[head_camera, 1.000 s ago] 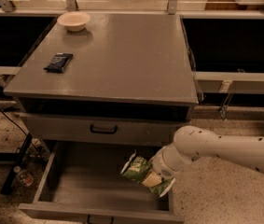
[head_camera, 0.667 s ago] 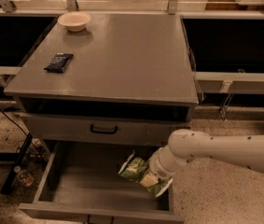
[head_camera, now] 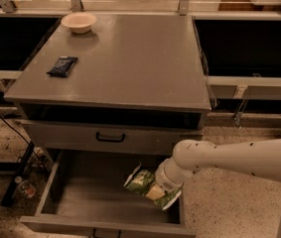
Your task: Place green jalapeno chip bag into middle drawer
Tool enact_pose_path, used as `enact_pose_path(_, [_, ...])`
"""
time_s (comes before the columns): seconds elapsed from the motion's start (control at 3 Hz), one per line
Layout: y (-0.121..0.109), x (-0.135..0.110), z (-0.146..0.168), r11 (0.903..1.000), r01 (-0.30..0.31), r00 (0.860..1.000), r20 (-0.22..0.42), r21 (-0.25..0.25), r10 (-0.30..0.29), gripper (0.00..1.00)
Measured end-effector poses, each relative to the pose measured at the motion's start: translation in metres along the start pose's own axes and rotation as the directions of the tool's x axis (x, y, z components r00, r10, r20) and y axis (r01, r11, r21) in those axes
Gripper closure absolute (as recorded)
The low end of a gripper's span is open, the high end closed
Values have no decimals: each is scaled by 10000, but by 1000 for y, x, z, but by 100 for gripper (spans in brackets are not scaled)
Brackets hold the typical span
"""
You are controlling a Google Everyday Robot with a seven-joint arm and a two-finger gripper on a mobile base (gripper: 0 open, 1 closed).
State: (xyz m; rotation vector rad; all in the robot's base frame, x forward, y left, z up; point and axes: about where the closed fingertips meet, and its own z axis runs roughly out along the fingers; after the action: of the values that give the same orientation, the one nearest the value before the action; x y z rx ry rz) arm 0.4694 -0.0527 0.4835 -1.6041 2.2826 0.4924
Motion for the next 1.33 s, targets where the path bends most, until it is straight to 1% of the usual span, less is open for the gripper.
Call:
enact_pose_path(0.33, [1,5,15,9996,-258,9996,77,-143,259,100])
enact_pose_path(0.67, [1,14,40,9968,-648,9978,90,-459,653,100])
enact_pose_path(1.0, [2,20,59,9931,-862,9962,26,-798,867,100])
enact_pose_path(1.33, [3,20,62,9927,-886,9960,55,-816,894,100])
